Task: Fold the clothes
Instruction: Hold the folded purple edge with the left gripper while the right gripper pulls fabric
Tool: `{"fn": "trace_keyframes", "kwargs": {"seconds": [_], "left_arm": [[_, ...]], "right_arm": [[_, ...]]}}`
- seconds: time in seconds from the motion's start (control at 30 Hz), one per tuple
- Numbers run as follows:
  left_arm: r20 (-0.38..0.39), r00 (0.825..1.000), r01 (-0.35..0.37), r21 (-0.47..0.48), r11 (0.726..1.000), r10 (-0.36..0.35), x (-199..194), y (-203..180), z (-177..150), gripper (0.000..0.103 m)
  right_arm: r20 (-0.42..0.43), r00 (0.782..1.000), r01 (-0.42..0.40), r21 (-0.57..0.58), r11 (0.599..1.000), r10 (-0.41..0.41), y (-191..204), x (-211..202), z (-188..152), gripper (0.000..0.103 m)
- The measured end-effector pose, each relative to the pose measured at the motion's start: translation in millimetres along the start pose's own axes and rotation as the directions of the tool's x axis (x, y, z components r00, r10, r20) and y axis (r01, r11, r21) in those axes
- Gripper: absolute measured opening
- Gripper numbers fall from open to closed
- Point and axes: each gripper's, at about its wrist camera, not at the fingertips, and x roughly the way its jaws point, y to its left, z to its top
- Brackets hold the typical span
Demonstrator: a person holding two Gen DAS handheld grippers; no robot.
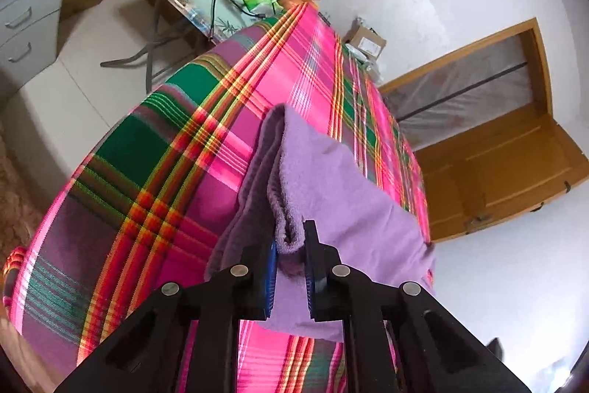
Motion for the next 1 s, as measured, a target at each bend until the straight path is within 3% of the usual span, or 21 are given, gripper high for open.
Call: {"fn": "trace_keyframes", "kwargs": {"seconds": [0.1,0.17,0.3,0.47,0.53,0.57,0.6,0.67,0.9,1.0], "left_arm": [[0.014,1.000,0.018,0.010,1.000,-0.018,-3.5,-6.4,3.3,0.013],[0.020,1.000,0.023,0.022,0.999,-0.023,-5.1,-11.5,4.9,0.013],[0.031,0.999,0.034,0.023,0.999,-0.035,-7.9,-17.0,7.3,0.013],[0.038,0.999,0.033,0.020,0.999,-0.034,-9.0,-18.9,7.4,0.013],[0.041,0.999,0.032,0.017,0.999,-0.033,-9.5,-19.2,7.1,0.013],[0.044,0.999,0.032,0.016,0.999,-0.032,-10.0,-19.4,7.0,0.013],[0.044,0.998,0.032,0.016,0.999,-0.033,-10.2,-19.4,7.2,0.013],[0.043,0.999,0.032,0.014,0.999,-0.032,-10.3,-18.3,7.1,0.013],[0.041,0.999,0.034,0.006,0.999,-0.034,-10.3,-16.1,7.8,0.013],[0.043,0.998,0.043,0.014,0.999,-0.043,-12.7,-18.2,8.6,0.013]], "right_arm": [[0.027,1.000,0.017,-0.036,0.999,-0.016,1.5,3.0,0.8,0.042],[0.031,0.998,0.055,-0.070,0.996,-0.053,4.0,7.3,4.2,0.045],[0.007,0.995,0.100,-0.165,0.981,-0.100,12.7,20.0,5.8,0.046],[-0.036,0.992,0.110,-0.164,0.980,-0.117,8.6,28.4,7.6,0.046],[-0.042,0.991,0.122,-0.143,0.982,-0.129,3.0,29.2,8.4,0.030],[-0.046,0.990,0.128,-0.133,0.983,-0.135,0.3,29.7,8.7,0.012],[-0.044,0.990,0.124,-0.120,0.985,-0.130,-2.9,28.0,8.9,0.009],[-0.032,0.993,0.114,-0.098,0.989,-0.117,-8.3,21.6,10.3,0.004],[0.101,0.984,0.155,-0.090,0.984,-0.146,-8.5,-28.4,31.0,0.003],[0.101,0.983,0.165,-0.096,0.982,-0.155,-2.5,-35.7,32.0,0.003]]}}
